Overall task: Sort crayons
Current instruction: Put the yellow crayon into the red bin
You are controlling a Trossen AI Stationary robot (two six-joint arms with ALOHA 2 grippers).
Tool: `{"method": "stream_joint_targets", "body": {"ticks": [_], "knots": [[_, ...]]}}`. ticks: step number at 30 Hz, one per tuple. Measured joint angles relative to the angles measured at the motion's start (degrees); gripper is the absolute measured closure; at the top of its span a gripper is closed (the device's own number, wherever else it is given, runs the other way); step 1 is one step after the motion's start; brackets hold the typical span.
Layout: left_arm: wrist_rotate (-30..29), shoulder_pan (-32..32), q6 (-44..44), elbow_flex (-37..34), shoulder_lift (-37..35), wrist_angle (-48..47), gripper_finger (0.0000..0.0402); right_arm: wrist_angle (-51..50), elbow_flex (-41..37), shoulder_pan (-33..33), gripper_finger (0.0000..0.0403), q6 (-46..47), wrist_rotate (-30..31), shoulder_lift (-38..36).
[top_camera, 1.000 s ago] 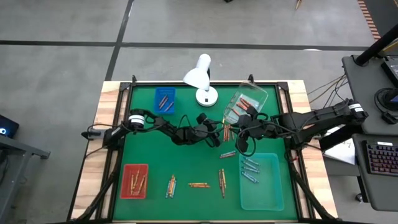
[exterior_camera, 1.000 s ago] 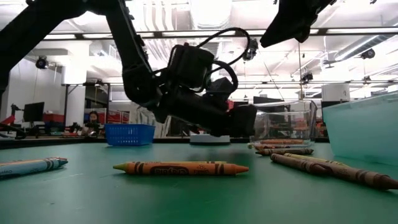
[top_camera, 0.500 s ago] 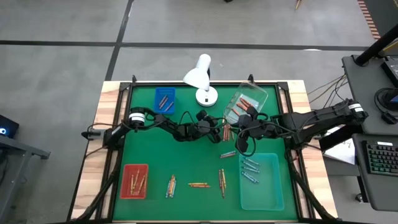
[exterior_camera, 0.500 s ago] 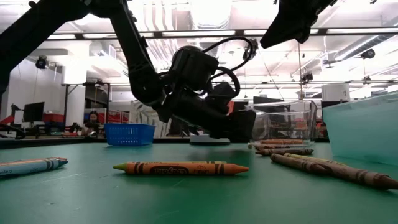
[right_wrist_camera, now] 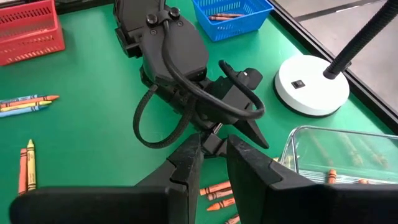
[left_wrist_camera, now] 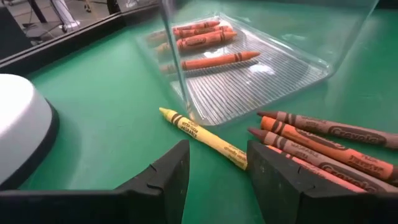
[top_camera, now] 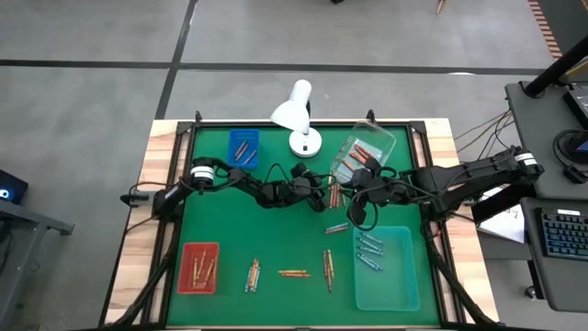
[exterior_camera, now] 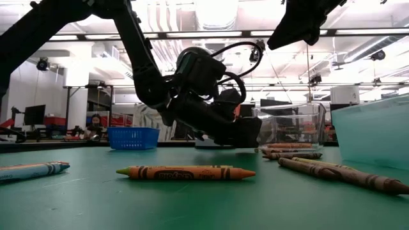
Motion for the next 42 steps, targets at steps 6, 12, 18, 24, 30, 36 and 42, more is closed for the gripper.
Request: {"method": "stream_joint_targets", "body": {"ticks": [6, 12, 18, 24, 30, 36, 42], "knots": [[-0.04, 0.32, -0.18, 0.11, -0.11, -1.54, 0.0257, 0.07, -0.01, 0.0, 0.0335, 0.59, 0.39, 0.0], [-0.26, 0.34, -0.33, 0.11, -0.18, -2.22, 0.0257, 0.37, -0.02, 0.0, 0.0335, 0.59, 0.41, 0.0], [-3.16, 0.34, -0.2, 0.11, -0.15, -4.63, 0.0258, 0.41, -0.02, 0.0, 0.0335, 0.57, 0.43, 0.0], [-3.3, 0.32, -0.16, 0.11, -0.15, -5.03, 0.0258, 0.45, -0.02, 0.0, 0.0335, 0.55, 1.3, 0.0], [-3.45, 0.31, -0.18, 0.08, -0.45, -5.44, 0.0258, 0.44, -0.02, 0.0, 0.0335, 0.55, 1.33, 0.02], [-4.0, -0.32, 1.81, -0.28, -3.06, -10.49, 0.0258, 0.44, -0.02, 0.0, 0.0335, 0.55, 1.33, 0.02], [-3.99, -0.28, 17.6, -1.62, -5.67, -10.57, 0.026, 0.46, -0.09, 0.0, 0.0335, 0.53, 1.33, 0.02]]}}
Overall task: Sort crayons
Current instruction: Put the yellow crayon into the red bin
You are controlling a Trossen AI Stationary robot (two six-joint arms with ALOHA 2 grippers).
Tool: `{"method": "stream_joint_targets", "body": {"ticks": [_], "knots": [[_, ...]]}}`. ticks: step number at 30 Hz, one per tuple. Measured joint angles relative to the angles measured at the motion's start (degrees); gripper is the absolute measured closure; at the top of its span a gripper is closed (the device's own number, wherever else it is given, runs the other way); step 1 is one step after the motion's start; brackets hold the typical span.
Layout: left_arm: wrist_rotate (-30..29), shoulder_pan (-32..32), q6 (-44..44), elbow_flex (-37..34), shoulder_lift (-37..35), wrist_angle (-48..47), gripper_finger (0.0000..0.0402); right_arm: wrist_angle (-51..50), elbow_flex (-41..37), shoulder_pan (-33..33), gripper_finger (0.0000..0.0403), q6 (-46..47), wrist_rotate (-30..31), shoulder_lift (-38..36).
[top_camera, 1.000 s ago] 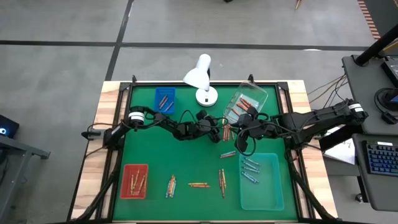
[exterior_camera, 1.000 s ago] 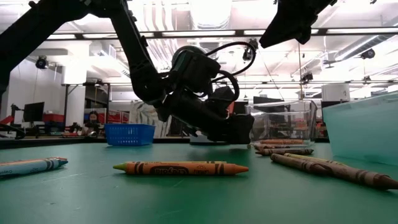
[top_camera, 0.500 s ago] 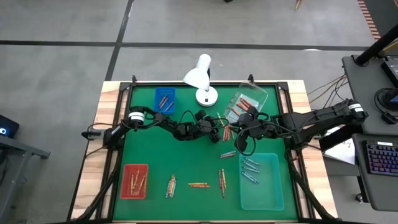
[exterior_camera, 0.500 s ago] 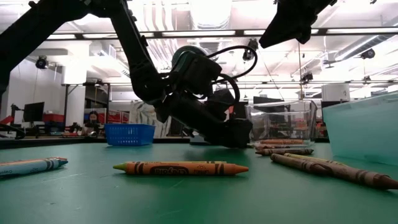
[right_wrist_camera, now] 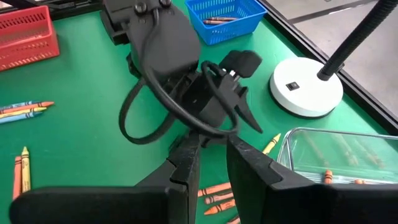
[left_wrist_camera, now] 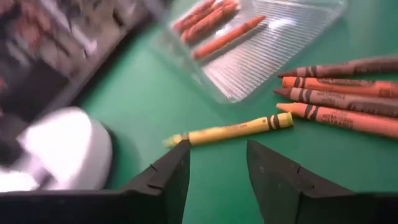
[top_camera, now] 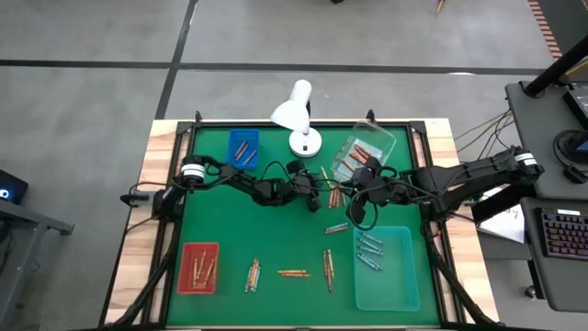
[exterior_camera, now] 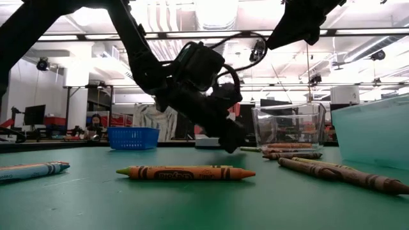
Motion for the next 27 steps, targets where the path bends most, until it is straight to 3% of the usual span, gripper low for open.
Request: {"method": "stream_joint_targets", "body": {"ticks": [4, 7, 9, 20, 27], "knots": [[3.03, 0.38, 13.34, 0.03, -0.71, 1.11, 0.0268, 0.0, -0.25, 0.0, 0.0335, -0.02, 0.0, 0.0], [13.42, 1.8, 15.29, 0.11, -0.71, 1.4, 0.0274, -0.02, -0.37, 0.0, 0.0335, -0.07, 0.03, 0.0], [17.29, 2.74, 14.57, 0.09, -0.65, 1.24, 0.0276, -0.02, -0.41, 0.0, 0.0335, -0.11, 0.07, 0.0], [19.71, 5.47, 16.45, 0.09, -0.64, 1.17, 0.0275, 0.0, -0.55, 0.0, 0.0335, -0.28, 0.11, 0.0], [20.93, 6.85, 16.8, 0.09, -0.64, 1.71, 0.0246, 1.1, -0.57, -0.02, 0.0335, -0.26, 0.11, 0.0]]}}
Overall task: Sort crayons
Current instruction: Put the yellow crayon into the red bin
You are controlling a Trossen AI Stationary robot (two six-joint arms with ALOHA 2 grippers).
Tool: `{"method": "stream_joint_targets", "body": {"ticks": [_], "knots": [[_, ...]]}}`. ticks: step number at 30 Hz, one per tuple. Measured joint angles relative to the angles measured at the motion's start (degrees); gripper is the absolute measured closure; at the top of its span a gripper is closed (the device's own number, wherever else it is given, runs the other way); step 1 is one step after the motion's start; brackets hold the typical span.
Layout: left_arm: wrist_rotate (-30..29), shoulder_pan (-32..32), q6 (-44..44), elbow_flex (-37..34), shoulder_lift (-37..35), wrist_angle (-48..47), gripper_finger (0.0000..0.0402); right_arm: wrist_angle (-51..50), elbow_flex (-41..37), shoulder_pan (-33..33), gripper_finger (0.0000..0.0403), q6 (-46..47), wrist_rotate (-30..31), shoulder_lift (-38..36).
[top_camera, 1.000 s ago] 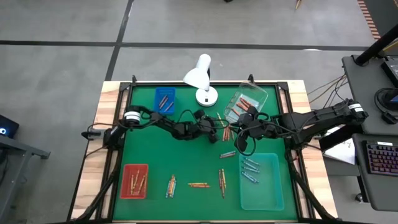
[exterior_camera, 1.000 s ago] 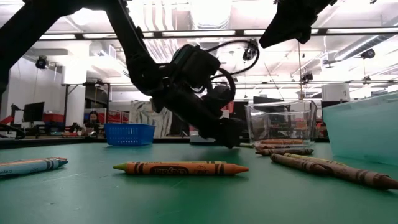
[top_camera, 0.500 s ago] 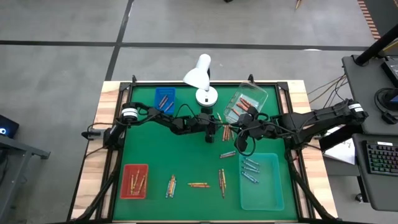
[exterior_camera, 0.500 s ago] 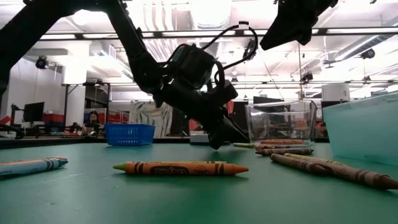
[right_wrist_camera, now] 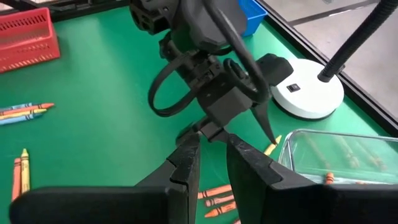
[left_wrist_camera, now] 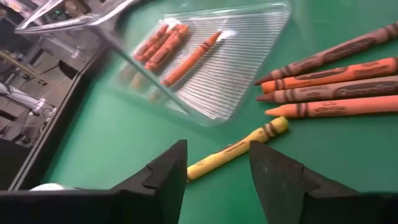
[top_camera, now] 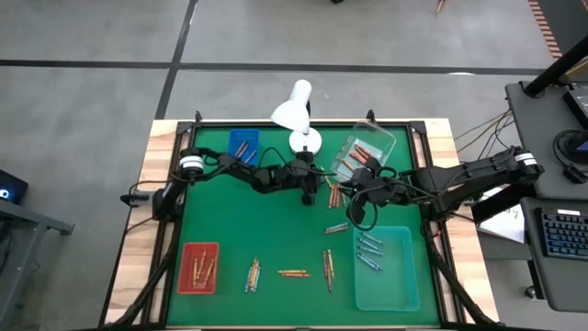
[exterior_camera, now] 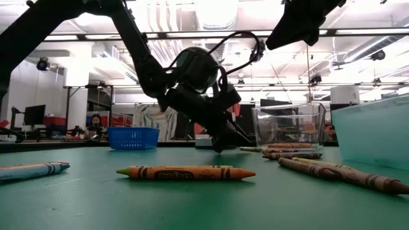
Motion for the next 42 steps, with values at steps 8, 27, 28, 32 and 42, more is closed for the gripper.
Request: {"method": "stream_joint_targets", "body": {"ticks": [8, 27, 28, 32, 42], "knots": [[1.65, 1.94, 0.16, 0.0, 0.02, 0.39, 0.0213, 0.54, 0.0, -0.04, 0.0335, -0.5, 1.17, 0.0], [17.21, 5.42, -0.17, 0.02, 0.2, 0.29, 0.0212, 0.94, 0.0, -0.24, 0.0335, -1.81, 1.55, 0.0], [17.22, 5.42, -1.04, 0.02, 0.2, 0.29, 0.0212, 1.37, 0.0, -0.24, 0.0335, -1.92, 1.54, 0.0], [17.4, 5.35, -3.7, 0.02, 0.19, -0.39, 0.0212, 1.83, 0.0, -0.24, 0.0335, -2.6, 1.57, 0.0], [16.02, 4.33, -4.88, -1.07, -6.48, -4.86, 0.0217, 1.88, 0.0, -0.28, 0.0335, 1.39, 1.49, 0.0]]}}
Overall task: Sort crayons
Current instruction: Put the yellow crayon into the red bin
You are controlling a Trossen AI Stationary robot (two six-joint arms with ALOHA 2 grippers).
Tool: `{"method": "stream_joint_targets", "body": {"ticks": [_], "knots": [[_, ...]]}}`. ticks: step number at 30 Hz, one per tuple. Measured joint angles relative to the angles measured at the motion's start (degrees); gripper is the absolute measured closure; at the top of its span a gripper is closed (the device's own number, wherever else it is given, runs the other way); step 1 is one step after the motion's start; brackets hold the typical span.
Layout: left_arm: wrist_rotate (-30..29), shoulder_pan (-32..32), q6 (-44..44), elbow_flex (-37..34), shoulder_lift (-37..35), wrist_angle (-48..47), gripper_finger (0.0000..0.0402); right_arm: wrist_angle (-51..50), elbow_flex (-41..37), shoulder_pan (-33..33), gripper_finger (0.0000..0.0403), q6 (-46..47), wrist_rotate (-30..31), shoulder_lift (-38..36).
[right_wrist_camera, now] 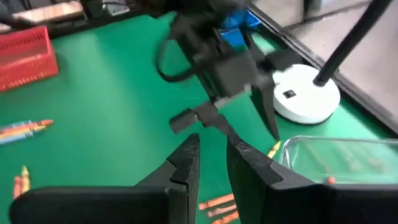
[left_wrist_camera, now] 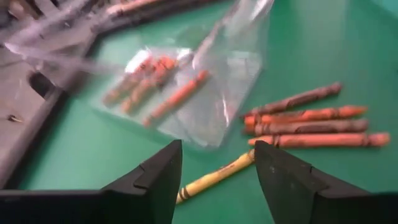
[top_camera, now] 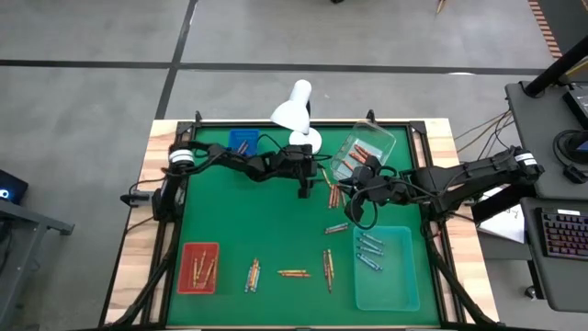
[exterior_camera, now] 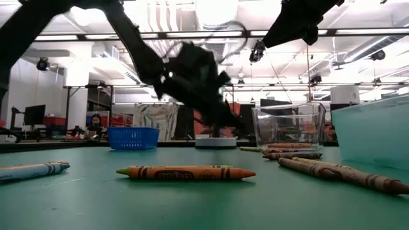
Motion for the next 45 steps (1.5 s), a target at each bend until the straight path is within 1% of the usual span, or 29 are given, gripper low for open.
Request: {"method": "stream_joint_targets", "body": {"ticks": [4, 7, 11, 13, 19, 25, 29, 33, 39, 45], "knots": [[-5.58, -1.9, 1.3, -4.83, -7.21, -0.35, 0.0241, 0.0, 0.92, -0.32, 0.0335, 3.67, -0.07, 0.0], [-10.21, -3.82, -0.08, -9.97, -14.33, 2.12, 0.026, -0.12, 1.79, -0.33, 0.0335, 5.81, -0.09, 0.63], [-16.45, -7.01, -3.23, -16.79, -23.96, 6.12, 0.0284, -0.26, 4.1, -0.39, 0.0335, 6.3, -1.13, 3.88], [-17.98, -8.32, -5.17, -19.78, -28.15, 7.01, 0.0294, -0.97, 5.95, -0.95, 0.0335, 6.26, -2.3, 6.41], [-21.0, -12.19, -11.31, -27.45, -40.26, 10.08, 0.0319, -8.55, 14.53, -3.25, 0.0335, 6.73, -3.64, 14.27], [-28.27, -15.73, -13.25, -33.33, -53.88, 12.32, 0.0325, -20.57, 25.0, -6.1, 0.0335, 6.76, -3.63, 23.21], [-28.75, -17.31, -14.53, -36.09, -62.07, 12.43, 0.0325, -25.76, 30.72, -7.84, 0.0335, 6.04, -3.61, 28.79], [-28.77, -17.86, -16.15, -39.01, -68.6, 12.25, 0.0326, -29.37, 34.52, -9.03, 0.0335, 4.77, -3.39, 33.83], [-28.74, -17.86, -16.7, -42.65, -76.14, 12.23, 0.0326, -33.76, 36.28, -9.64, 0.0335, 6.05, -3.16, 38.87], [-28.72, -17.86, -16.7, -45.33, -80.7, 12.26, 0.0326, -35.26, 36.5, -10.2, 0.0335, 7.14, -3.17, 42.48]]}}
